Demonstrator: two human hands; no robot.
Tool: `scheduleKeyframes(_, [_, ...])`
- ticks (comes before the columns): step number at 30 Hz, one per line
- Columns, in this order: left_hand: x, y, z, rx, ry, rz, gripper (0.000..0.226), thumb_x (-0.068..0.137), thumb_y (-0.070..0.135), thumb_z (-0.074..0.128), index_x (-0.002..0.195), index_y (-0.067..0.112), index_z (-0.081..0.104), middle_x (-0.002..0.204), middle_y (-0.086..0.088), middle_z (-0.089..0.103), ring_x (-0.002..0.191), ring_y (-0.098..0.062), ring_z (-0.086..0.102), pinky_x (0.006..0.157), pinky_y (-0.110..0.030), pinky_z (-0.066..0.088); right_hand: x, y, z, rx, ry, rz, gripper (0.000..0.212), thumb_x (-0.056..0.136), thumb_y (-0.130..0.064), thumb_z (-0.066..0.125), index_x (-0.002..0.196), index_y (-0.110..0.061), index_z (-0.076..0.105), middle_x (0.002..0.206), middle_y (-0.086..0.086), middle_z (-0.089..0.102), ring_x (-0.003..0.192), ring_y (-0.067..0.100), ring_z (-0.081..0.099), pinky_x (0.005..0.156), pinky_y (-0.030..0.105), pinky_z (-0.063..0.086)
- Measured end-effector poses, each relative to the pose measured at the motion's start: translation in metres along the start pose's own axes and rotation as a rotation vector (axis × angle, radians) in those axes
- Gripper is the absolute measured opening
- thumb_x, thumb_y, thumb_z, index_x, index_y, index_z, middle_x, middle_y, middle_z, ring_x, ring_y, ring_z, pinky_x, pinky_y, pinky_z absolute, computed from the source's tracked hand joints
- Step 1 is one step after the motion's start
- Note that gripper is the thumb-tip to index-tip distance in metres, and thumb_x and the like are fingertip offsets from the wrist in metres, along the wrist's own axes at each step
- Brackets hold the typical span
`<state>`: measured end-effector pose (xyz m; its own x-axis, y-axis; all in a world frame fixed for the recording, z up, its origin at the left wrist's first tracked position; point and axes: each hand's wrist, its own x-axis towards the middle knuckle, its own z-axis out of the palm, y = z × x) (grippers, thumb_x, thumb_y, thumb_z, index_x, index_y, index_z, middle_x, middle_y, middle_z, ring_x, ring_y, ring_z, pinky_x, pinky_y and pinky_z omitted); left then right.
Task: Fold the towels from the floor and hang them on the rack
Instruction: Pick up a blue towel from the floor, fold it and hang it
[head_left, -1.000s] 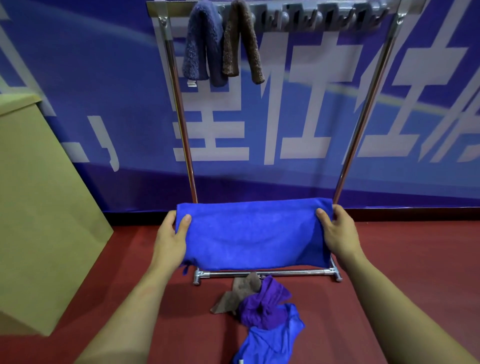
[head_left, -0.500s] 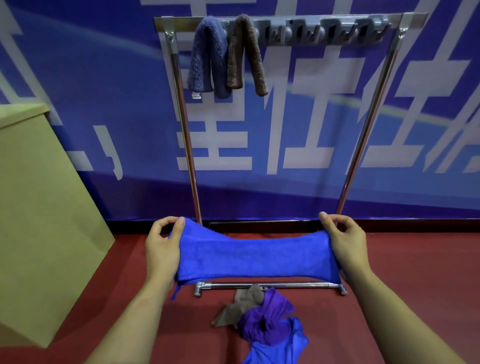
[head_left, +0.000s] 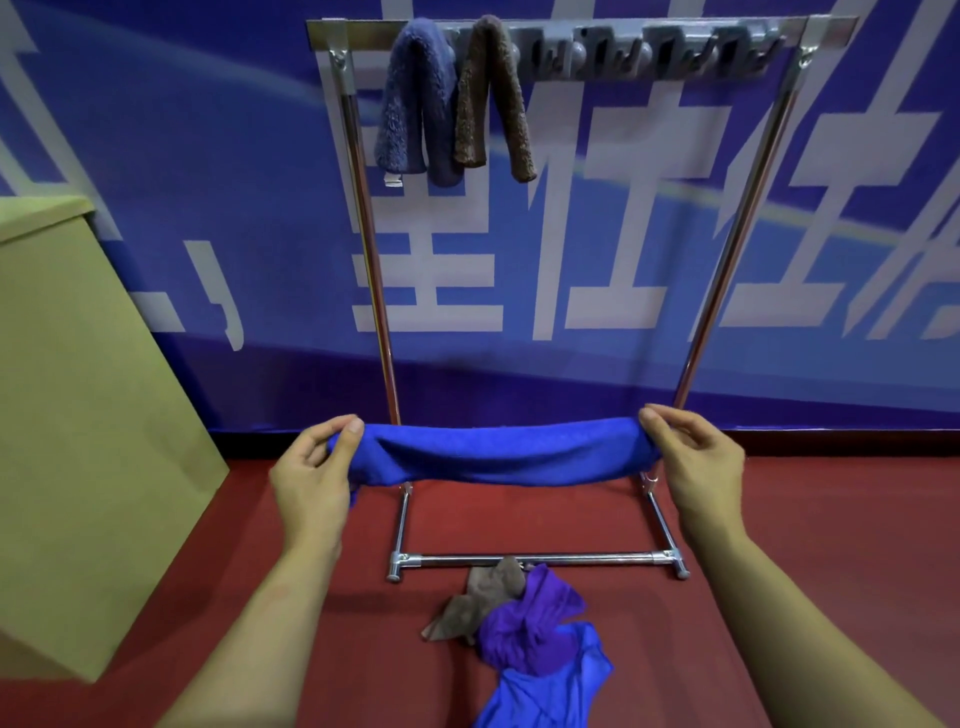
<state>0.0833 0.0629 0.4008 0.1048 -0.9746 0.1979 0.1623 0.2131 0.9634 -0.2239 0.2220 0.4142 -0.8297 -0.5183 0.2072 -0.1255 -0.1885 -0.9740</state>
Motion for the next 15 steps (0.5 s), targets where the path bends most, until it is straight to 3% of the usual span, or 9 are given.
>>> scheduleKeyframes(5, [0.001, 0.009, -0.005, -0.068, 0.084, -0.006, 0.019, 0.084, 0.016, 0.081, 0.101, 0.009, 0.077, 0.093, -0.002, 0.078, 0.089, -0.012, 0.074, 0.086, -0.025, 0.057, -0.006, -0.008, 0.0, 0.069, 0.067, 0.001, 0.016, 0.082, -0.017, 0.082, 0.096, -0.011, 0.079, 0.091, 0.006, 0.079, 0.091, 0.015, 0.075, 0.088, 0.027, 0.057])
scheduleKeyframes(9, [0.001, 0.005, -0.006, -0.048, 0.071, -0.025, 0.01, 0.083, 0.017, 0.081, 0.092, 0.014, 0.077, 0.08, 0.003, 0.078, 0.082, -0.008, 0.073, 0.078, -0.02, 0.056, -0.002, -0.004, -0.002, 0.114, 0.107, 0.064, 0.012, 0.082, -0.017, 0.082, 0.093, -0.012, 0.08, 0.086, 0.004, 0.079, 0.087, 0.016, 0.073, 0.092, 0.034, 0.057])
scheduleKeyframes(12, [0.001, 0.002, -0.004, -0.013, 0.06, -0.063, 0.007, 0.084, 0.019, 0.08, 0.09, 0.018, 0.076, 0.082, 0.003, 0.077, 0.079, -0.005, 0.071, 0.073, -0.016, 0.054, 0.001, 0.005, -0.001, 0.096, 0.072, 0.133, 0.006, 0.082, -0.017, 0.082, 0.087, -0.017, 0.08, 0.081, -0.001, 0.078, 0.082, 0.012, 0.071, 0.092, 0.038, 0.057])
scheduleKeyframes(15, [0.002, -0.006, -0.005, 0.026, 0.032, -0.158, 0.011, 0.084, 0.021, 0.081, 0.094, 0.017, 0.077, 0.089, 0.0, 0.078, 0.086, -0.011, 0.073, 0.084, -0.027, 0.056, 0.003, 0.013, -0.001, 0.053, 0.008, 0.217, 0.011, 0.082, -0.013, 0.081, 0.093, -0.011, 0.078, 0.09, 0.008, 0.078, 0.083, 0.017, 0.069, 0.092, 0.043, 0.056])
